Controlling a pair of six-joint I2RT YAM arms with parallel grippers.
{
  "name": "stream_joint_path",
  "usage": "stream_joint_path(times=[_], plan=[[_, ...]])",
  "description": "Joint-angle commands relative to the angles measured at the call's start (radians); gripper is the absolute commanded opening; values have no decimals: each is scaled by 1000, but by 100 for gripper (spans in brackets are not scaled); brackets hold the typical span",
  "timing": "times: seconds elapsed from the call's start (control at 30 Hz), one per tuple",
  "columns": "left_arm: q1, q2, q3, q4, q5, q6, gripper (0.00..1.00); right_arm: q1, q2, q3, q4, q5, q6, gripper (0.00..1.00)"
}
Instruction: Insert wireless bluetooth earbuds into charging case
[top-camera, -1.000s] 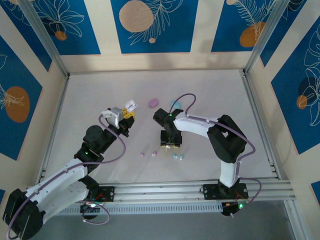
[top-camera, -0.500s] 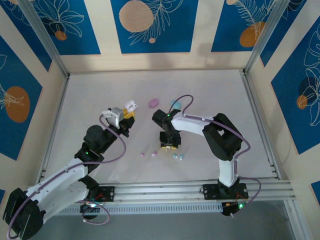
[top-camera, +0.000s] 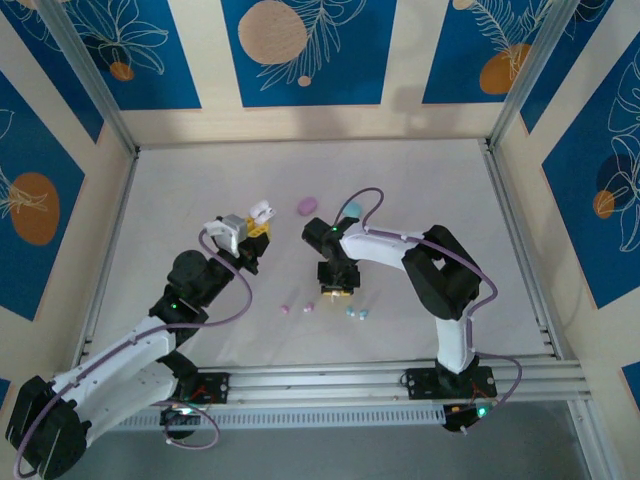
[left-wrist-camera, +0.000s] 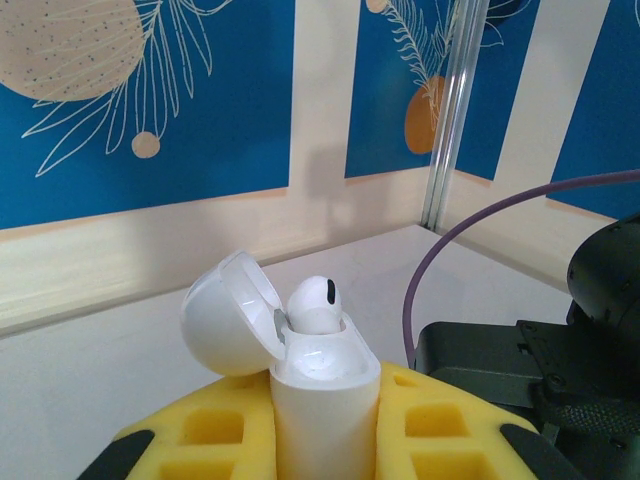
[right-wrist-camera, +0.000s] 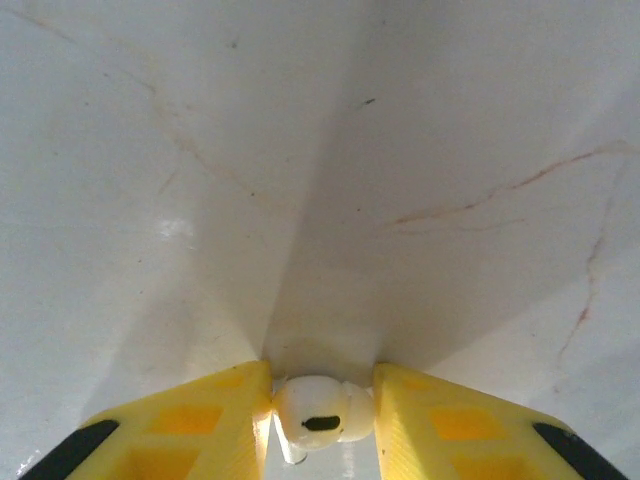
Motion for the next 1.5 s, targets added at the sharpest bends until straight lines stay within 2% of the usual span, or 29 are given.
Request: stream_joint_path(times=[0.0,0.17,0.33,0.53,0.77,0.97,1.1,1.23,1.47], plan=[[5,1,-8,48,17,5,0,9,27,15,-17,5,-7,30],[5,4,-6,48,18,5,0,11,13,25,-15,13,-31,27],[5,18,0,50,28,-1,0,11,-65,18,12,55,-93,26],[5,85,20,93,104,-25,0,-3,-276,-13,54,148,-173,26],[1,252,81,231,338,-79,0,-36,-600,-73,235,205,-276,26],[-22,370,106,392,352,-125,0,-37,-754,-80,376,190,-307,26],[-42,418,129,426,339,-117,0,-33,-770,-80,482,120,-276,26],[-60,442,134,468,315,-106,0,-8,-750,-78,568,101,-266,26],[-86,457,142,488,293,-92,0,18,-684,-41,579,118,-278,26]])
